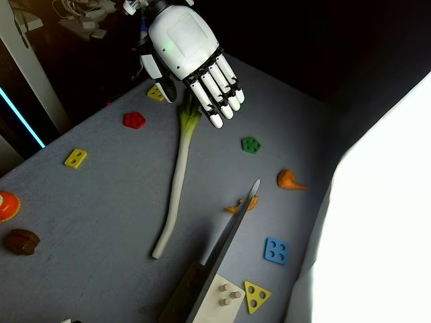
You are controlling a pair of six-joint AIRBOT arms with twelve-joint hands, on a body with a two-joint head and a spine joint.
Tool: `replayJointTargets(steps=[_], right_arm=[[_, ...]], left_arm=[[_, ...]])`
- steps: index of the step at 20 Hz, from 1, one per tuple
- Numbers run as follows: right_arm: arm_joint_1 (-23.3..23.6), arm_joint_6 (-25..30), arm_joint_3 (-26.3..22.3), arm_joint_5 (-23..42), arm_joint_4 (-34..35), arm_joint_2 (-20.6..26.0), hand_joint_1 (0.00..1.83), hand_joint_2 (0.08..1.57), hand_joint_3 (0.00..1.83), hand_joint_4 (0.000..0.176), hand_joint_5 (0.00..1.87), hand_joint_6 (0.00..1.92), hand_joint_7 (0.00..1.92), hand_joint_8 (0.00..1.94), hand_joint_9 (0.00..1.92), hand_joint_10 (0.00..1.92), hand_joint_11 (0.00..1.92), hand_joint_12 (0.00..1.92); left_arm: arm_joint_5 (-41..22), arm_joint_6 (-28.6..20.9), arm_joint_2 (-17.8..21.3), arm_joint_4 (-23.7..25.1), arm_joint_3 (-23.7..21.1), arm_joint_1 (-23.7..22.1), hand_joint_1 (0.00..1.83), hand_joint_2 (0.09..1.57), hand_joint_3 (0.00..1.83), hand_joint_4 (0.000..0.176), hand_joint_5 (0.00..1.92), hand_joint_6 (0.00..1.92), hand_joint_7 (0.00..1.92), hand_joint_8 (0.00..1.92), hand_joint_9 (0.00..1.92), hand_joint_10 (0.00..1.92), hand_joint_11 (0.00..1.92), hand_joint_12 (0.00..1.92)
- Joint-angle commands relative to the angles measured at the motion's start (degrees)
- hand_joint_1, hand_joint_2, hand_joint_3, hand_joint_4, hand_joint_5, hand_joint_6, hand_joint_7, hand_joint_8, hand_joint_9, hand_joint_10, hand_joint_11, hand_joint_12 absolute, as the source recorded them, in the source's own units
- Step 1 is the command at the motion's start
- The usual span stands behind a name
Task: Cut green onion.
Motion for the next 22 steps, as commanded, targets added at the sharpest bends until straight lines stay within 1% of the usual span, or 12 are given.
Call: replayJointTargets(steps=[1,3,5,9,13,14,16,18,19,20,21,22], right_arm=[[0.2,0.5,0.7,6.8,1.0,0.2,1.03,0.94,0.0,0.011,0.0,0.0,0.0,0.0,0.0,0.0,0.0,0.0],[0.1,0.5,1.3,7.0,1.0,-0.4,0.95,0.96,0.01,0.011,0.0,0.0,0.0,0.0,0.0,0.0,0.0,0.0],[-0.1,0.6,1.7,7.0,1.0,-0.7,0.99,0.96,0.0,0.014,0.0,0.0,0.0,0.0,0.0,0.0,0.0,0.0],[-0.2,0.6,1.9,7.0,0.7,-1.1,1.05,0.94,0.0,0.028,0.0,0.0,0.0,0.0,0.0,0.0,0.0,0.0],[-0.3,1.0,1.9,7.0,0.5,-1.2,1.03,0.95,0.0,0.022,0.0,0.0,0.0,0.0,0.0,0.0,0.0,0.0],[-0.4,1.0,1.9,7.0,0.5,-1.2,1.02,0.95,0.0,0.028,0.0,0.0,0.0,0.0,0.0,0.0,0.0,0.0],[-0.6,1.0,1.9,7.0,0.4,-1.2,0.96,0.97,0.01,0.017,0.0,0.0,0.0,0.0,0.0,0.0,0.0,0.0],[-0.6,1.0,2.0,7.0,0.4,-1.2,0.99,0.97,0.01,0.003,0.02,0.01,0.01,0.0,0.02,0.01,0.0,0.0],[-0.6,1.1,2.0,7.0,0.4,-1.2,1.0,0.97,0.01,0.001,0.04,0.02,0.05,0.02,0.04,0.02,0.0,0.0],[-0.7,1.2,2.1,7.0,0.4,-1.2,1.0,0.97,0.0,0.0,0.07,0.03,0.08,0.03,0.07,0.03,0.0,0.0],[-0.7,1.2,2.1,7.0,0.4,-1.2,1.0,0.97,0.0,0.0,0.14,0.05,0.18,0.04,0.14,0.06,0.0,0.11],[-0.7,1.2,2.2,7.0,0.4,-1.2,0.98,0.98,0.0,0.0,0.26,0.12,0.36,0.08,0.25,0.17,0.0,0.56]], left_arm=[[3.8,-1.8,0.2,5.1,-0.2,0.2,0.8,1.19,0.0,0.053,0.1,0.0,0.09,0.0,0.06,0.01,0.0,0.25],[8.3,-9.9,0.1,4.9,-1.8,2.5,0.86,1.17,0.0,0.05,0.11,0.01,0.09,0.0,0.06,0.01,0.0,0.26],[11.3,-14.2,-0.2,4.5,-2.9,4.0,0.87,1.16,0.0,0.047,0.12,0.0,0.14,0.01,0.08,0.01,0.0,0.31],[13.1,-15.4,-1.8,3.4,-3.9,6.3,0.83,1.19,0.0,0.035,0.11,0.0,0.15,0.0,0.07,0.0,0.0,0.32],[14.7,-17.4,-6.3,3.6,-3.8,8.4,0.84,1.19,0.0,0.025,0.16,0.01,0.16,0.0,0.11,0.01,0.0,0.33],[14.9,-17.6,-6.8,3.7,-3.7,8.6,0.86,1.18,0.0,0.028,0.16,0.01,0.15,0.0,0.1,0.0,0.0,0.29],[14.9,-19.8,-8.3,4.7,-3.5,9.4,0.84,1.19,0.0,0.03,0.18,0.0,0.19,0.01,0.14,0.01,0.0,0.4],[14.9,-21.7,-9.3,4.9,-3.3,10.1,0.85,1.18,0.0,0.029,0.21,0.01,0.26,0.01,0.18,0.01,0.0,0.49],[14.9,-21.8,-9.6,4.9,-3.3,10.2,0.8,1.19,0.0,0.036,0.21,0.0,0.25,0.0,0.17,0.0,0.0,0.5],[14.9,-21.8,-10.0,4.9,-3.3,10.4,0.78,1.21,0.01,0.032,0.22,0.01,0.24,0.0,0.16,0.0,0.0,0.47],[14.9,-21.8,-10.2,5.3,-3.4,10.6,0.84,1.19,0.0,0.025,0.25,0.01,0.27,0.01,0.18,0.01,0.0,0.43],[14.9,-21.8,-10.4,5.5,-3.5,10.8,0.84,1.19,0.0,0.018,0.26,0.01,0.28,0.01,0.21,0.01,0.0,0.47]])
